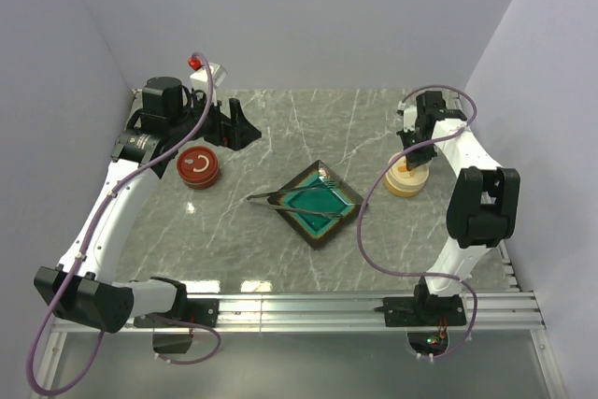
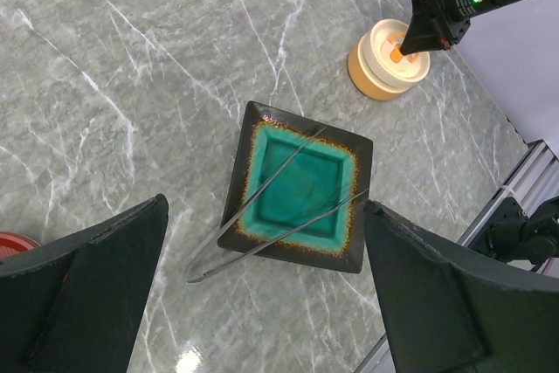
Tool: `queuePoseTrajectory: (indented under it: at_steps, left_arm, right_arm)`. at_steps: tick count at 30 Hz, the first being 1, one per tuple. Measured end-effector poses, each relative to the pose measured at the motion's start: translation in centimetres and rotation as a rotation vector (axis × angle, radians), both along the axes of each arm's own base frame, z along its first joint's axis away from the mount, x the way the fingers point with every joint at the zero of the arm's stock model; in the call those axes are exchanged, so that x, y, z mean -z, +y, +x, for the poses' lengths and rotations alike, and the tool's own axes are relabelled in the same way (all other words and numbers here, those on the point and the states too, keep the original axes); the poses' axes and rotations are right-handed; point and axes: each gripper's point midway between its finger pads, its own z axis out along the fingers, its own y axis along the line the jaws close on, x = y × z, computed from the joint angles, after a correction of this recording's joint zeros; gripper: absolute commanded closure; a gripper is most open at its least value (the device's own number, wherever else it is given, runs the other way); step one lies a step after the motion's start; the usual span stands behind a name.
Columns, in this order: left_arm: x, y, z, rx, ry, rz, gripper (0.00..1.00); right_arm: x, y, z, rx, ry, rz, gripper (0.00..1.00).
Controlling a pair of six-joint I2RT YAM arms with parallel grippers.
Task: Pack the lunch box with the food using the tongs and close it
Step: Put the lid back on the lunch box
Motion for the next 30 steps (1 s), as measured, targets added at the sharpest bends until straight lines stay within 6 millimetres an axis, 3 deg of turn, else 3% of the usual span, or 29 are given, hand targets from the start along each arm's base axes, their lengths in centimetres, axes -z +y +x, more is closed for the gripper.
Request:
queuePoseTrajectory:
  at_steps: [19,30]
  left_arm:
    - [0.0,0.0,0.0,0.0,0.0,0.0,0.01]
    - [0.0,0.0,0.0,0.0,0.0,0.0,0.01]
  right_arm:
    - [1.0,0.0,0.1,0.001,0.023,0.015,1.0]
    - [0.9,0.1,0.0,0.013,0.026,0.12,1.0]
